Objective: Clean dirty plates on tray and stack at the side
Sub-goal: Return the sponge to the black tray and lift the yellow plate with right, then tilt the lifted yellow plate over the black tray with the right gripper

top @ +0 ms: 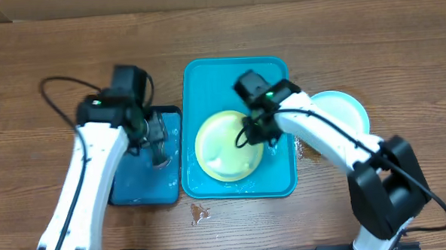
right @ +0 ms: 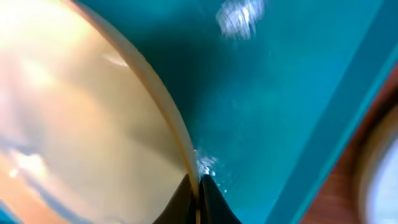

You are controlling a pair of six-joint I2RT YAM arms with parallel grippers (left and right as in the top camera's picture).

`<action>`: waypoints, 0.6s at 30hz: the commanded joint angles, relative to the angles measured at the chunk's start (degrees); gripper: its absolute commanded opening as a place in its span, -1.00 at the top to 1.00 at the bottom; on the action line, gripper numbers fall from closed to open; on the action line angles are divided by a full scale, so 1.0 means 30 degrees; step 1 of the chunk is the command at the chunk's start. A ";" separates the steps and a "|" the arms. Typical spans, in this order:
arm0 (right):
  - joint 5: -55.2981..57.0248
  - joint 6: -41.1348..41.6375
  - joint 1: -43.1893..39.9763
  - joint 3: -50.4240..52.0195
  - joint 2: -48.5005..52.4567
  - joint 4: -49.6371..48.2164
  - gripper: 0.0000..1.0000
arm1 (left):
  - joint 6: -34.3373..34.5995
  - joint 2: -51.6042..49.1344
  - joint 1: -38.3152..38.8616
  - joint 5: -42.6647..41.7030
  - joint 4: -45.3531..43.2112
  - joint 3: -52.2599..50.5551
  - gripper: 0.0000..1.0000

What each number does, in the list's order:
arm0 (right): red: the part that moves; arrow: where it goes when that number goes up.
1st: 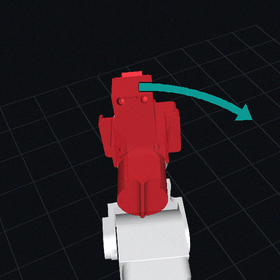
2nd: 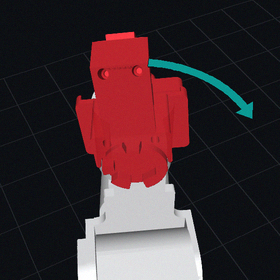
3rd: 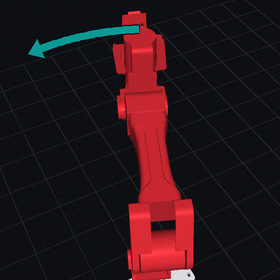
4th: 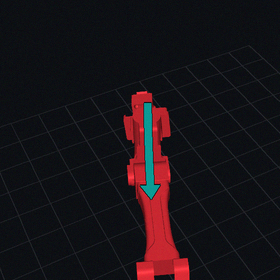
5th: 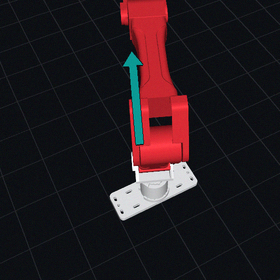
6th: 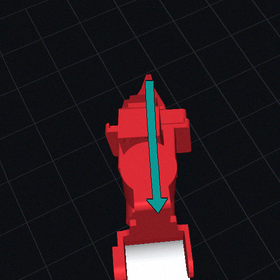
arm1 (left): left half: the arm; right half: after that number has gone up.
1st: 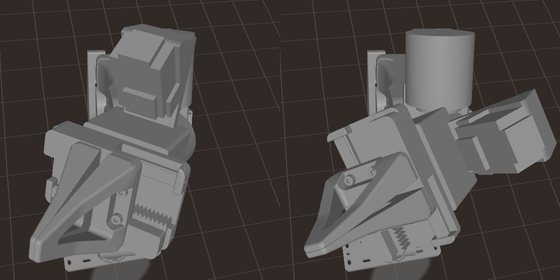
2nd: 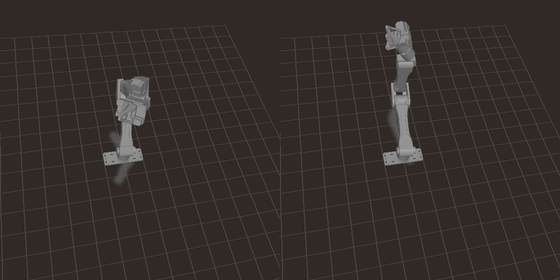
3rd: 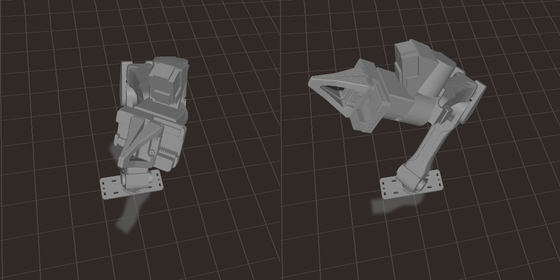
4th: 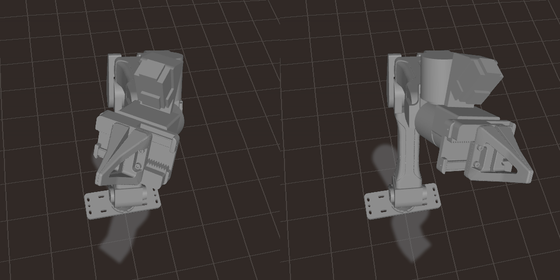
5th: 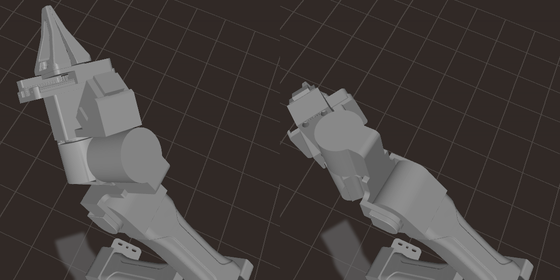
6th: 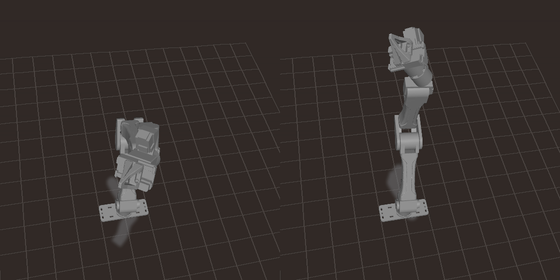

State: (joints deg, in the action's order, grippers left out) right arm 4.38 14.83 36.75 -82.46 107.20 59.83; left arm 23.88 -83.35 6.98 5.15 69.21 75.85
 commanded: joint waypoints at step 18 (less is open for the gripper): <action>1.2764 -0.1974 0.8568 -0.2608 -0.1122 -0.8459 0.92 | 0.0044 0.9071 -0.0109 0.1137 0.4248 0.9078 -1.00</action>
State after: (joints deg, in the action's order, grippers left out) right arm 32.53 8.95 60.31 -89.56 105.06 35.57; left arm 23.81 -58.78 6.98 6.96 81.73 102.06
